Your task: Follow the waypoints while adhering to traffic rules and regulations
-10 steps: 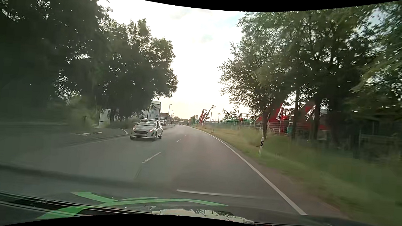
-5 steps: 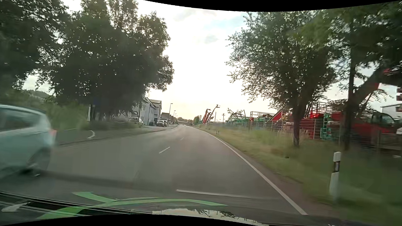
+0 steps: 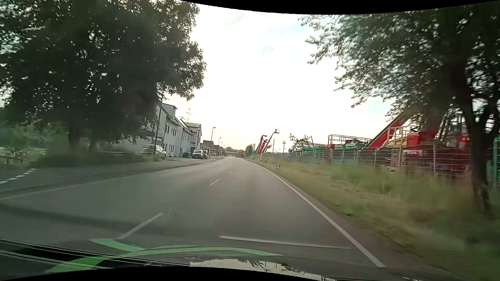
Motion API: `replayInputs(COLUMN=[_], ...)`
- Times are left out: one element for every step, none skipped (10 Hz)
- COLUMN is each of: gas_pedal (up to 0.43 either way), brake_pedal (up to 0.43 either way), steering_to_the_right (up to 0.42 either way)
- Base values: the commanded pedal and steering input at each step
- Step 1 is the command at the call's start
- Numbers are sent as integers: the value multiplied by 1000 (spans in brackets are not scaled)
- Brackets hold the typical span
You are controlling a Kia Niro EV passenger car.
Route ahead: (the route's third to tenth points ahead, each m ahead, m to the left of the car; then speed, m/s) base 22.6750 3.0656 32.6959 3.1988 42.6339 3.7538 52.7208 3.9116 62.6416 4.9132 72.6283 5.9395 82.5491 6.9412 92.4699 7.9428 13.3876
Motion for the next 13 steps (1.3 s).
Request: replayInputs(gas_pedal=[169,169,169,169,169,169,169,177,177,189,189,189,189], brake_pedal=[0,0,0,0,0,0,0,0,0,0,0,0,0], steering_to_the_right=[-14,-14,-13,-13,-13,-12,-11,-11,-11,-10,-10,-10,-10])
